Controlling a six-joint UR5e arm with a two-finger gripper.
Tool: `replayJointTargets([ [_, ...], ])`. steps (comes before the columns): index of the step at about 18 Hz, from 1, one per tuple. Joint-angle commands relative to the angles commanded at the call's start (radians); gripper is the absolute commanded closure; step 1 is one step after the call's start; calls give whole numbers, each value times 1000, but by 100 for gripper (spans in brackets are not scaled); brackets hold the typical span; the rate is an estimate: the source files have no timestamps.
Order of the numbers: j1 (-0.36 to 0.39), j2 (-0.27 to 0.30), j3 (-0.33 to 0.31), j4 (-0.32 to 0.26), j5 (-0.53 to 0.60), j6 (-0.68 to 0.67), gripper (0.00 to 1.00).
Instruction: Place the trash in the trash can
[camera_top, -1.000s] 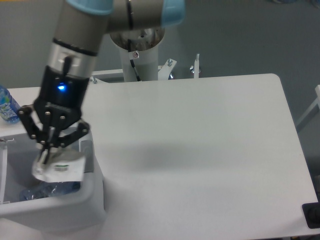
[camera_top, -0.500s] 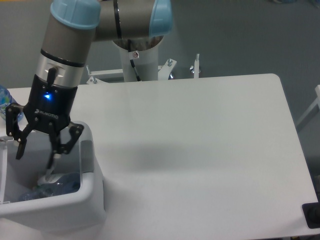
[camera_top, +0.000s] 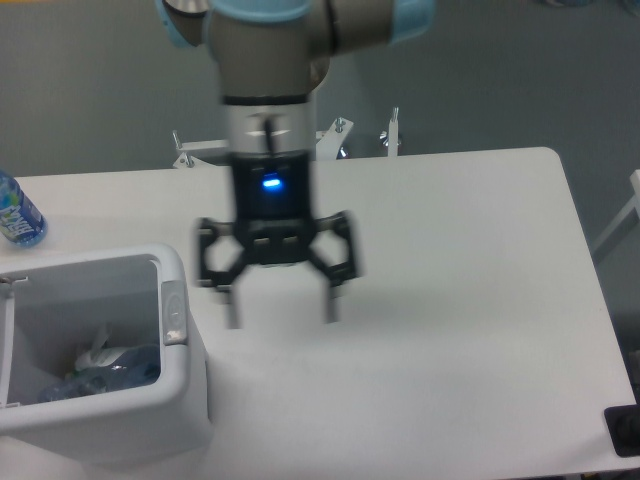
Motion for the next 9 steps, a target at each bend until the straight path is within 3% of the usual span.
replayJointTargets([
  [3, 34, 32, 2, -138, 44, 294, 0],
  [6, 45, 57, 3, -274, 74, 457, 0],
  [9, 58, 78, -5, -313, 111, 560, 0],
])
